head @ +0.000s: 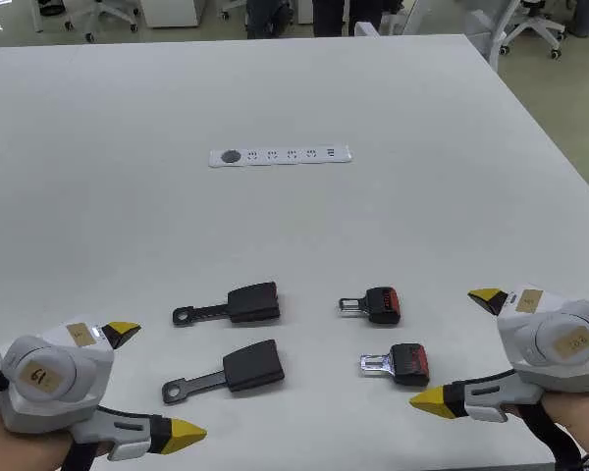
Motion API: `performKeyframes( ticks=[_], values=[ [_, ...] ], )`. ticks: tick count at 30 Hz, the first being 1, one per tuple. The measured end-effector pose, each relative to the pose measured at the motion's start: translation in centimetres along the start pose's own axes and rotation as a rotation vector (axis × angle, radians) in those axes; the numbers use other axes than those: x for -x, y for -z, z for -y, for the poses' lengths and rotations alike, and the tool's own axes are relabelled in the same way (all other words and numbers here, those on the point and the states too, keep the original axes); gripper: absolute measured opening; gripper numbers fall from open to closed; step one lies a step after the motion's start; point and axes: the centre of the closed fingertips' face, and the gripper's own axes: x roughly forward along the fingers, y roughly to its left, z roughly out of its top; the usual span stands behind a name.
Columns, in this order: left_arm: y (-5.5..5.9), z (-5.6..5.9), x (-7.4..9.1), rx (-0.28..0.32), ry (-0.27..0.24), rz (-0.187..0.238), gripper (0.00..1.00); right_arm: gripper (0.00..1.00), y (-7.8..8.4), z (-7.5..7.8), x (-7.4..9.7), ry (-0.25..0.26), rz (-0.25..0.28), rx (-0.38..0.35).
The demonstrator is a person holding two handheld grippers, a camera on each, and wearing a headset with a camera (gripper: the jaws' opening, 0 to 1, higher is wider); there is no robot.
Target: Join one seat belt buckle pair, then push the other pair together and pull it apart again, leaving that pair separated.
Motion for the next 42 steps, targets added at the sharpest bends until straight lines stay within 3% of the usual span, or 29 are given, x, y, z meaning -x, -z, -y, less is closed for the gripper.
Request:
performKeyframes(
  ticks=[25, 42],
  values=[
    [-0.38, 0.44, 0.09, -0.009, 0.004, -0.002, 1.0, 0.94, -0.11, 0.27, 0.35, 0.016, 0.007, -0.019],
    [-0.58, -0.33, 0.0, -0.007, -0.005, 0.003, 1.0, 0.92, -0.24, 0.68, 0.21, 0.029, 0.0, 0.018]
  ],
)
